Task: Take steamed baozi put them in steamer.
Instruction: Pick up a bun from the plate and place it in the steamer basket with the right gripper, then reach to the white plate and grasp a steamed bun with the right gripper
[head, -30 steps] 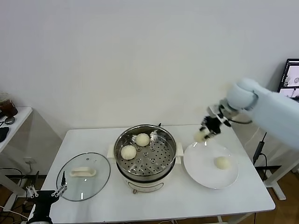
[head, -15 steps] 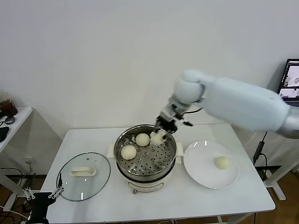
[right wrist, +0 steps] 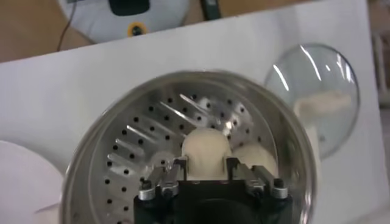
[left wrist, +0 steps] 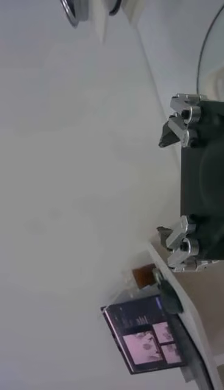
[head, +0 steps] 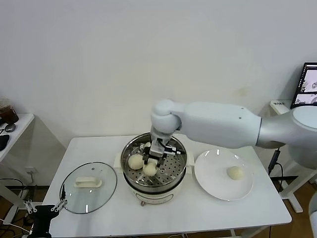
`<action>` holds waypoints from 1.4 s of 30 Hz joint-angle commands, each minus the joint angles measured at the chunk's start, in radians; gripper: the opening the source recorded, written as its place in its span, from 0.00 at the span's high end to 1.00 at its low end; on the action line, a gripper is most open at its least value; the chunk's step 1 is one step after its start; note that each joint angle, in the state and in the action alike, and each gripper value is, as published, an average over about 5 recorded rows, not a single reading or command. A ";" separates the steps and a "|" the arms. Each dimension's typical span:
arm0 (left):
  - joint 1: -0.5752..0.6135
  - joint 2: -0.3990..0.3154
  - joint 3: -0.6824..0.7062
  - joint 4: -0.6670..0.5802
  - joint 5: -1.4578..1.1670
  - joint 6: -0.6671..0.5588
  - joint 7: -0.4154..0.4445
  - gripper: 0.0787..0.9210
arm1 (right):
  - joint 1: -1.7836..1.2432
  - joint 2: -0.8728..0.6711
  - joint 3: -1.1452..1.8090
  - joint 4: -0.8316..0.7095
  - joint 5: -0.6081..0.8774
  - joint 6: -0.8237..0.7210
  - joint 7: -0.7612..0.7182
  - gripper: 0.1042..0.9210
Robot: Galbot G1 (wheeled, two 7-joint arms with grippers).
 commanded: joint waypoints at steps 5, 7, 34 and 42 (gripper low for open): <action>0.000 -0.003 0.000 0.008 0.001 -0.004 -0.002 0.12 | -0.038 0.023 -0.043 0.006 -0.092 0.144 -0.023 0.56; -0.001 -0.003 0.000 0.009 0.000 -0.004 -0.003 0.12 | -0.039 0.017 -0.042 0.001 -0.096 0.146 -0.024 0.55; -0.022 0.011 0.006 0.010 -0.001 -0.008 -0.003 0.12 | 0.070 -0.371 0.126 0.034 0.184 -0.368 -0.062 0.12; -0.031 0.023 0.021 0.012 0.003 -0.007 -0.002 0.12 | -0.068 -0.609 0.201 0.033 0.102 -0.650 -0.063 0.12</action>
